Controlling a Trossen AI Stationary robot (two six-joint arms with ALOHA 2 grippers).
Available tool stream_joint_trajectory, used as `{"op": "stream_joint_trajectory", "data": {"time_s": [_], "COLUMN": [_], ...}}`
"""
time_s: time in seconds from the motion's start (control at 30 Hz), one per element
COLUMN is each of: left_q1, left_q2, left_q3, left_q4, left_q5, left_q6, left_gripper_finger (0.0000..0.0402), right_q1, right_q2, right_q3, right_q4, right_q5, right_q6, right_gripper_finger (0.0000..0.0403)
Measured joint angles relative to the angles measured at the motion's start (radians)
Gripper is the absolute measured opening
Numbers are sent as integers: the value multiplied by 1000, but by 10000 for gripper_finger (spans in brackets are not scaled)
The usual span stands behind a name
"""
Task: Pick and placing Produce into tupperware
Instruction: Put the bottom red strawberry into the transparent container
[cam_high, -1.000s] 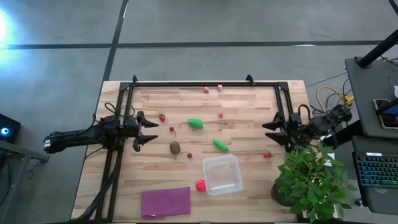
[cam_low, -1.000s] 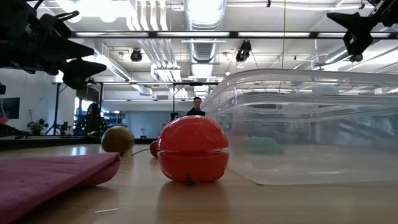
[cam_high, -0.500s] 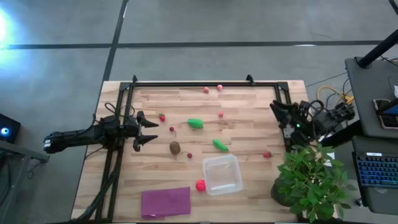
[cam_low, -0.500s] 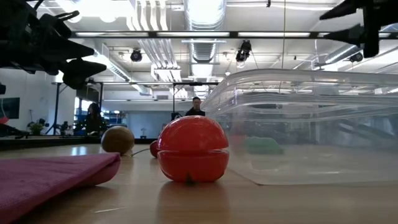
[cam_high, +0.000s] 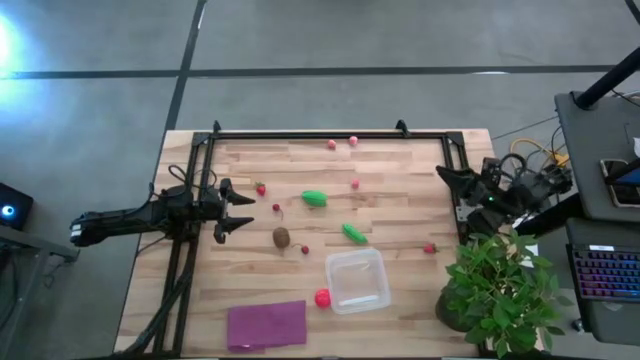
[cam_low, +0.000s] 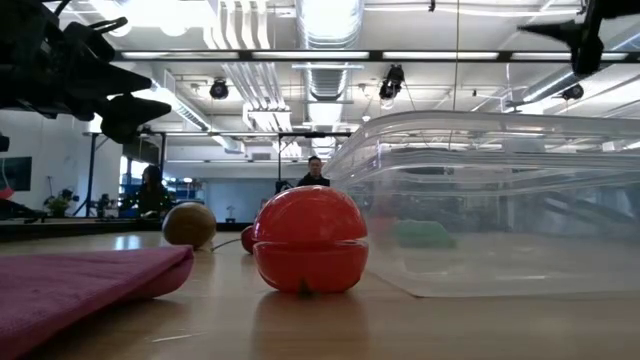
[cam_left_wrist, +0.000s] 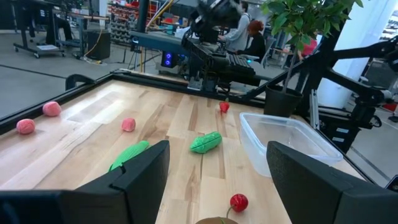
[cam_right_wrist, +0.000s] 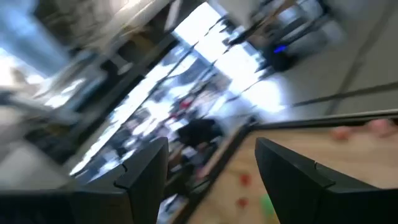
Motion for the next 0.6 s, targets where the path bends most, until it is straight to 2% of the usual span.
{"op": "stream_joint_trajectory", "data": {"time_s": [0.1, 0.23, 0.33, 0.4, 0.5, 0.6], "left_q1": [0, 0, 0, 0, 0, 0], "left_q2": [0, 0, 0, 0, 0, 0], "left_q3": [0, 0, 0, 0, 0, 0], "left_q4": [0, 1, 0, 0, 0, 0], "left_q5": [0, 0, 0, 0, 0, 0], "left_q6": [0, 0, 0, 0, 0, 0], "left_gripper_finger": [255, 255, 255, 255, 255, 255], "right_q1": [-10, -11, -12, -27, -82, -156], "right_q2": [5, 62, 165, 236, 313, 381], "right_q3": [10, -11, -17, -12, 46, 166], "right_q4": [68, 227, 255, 261, 262, 259], "right_q5": [-130, -216, -237, -205, -223, -317], "right_q6": [-63, -143, -167, -168, -228, -358], "right_gripper_finger": [233, 233, 233, 233, 233, 233]}}
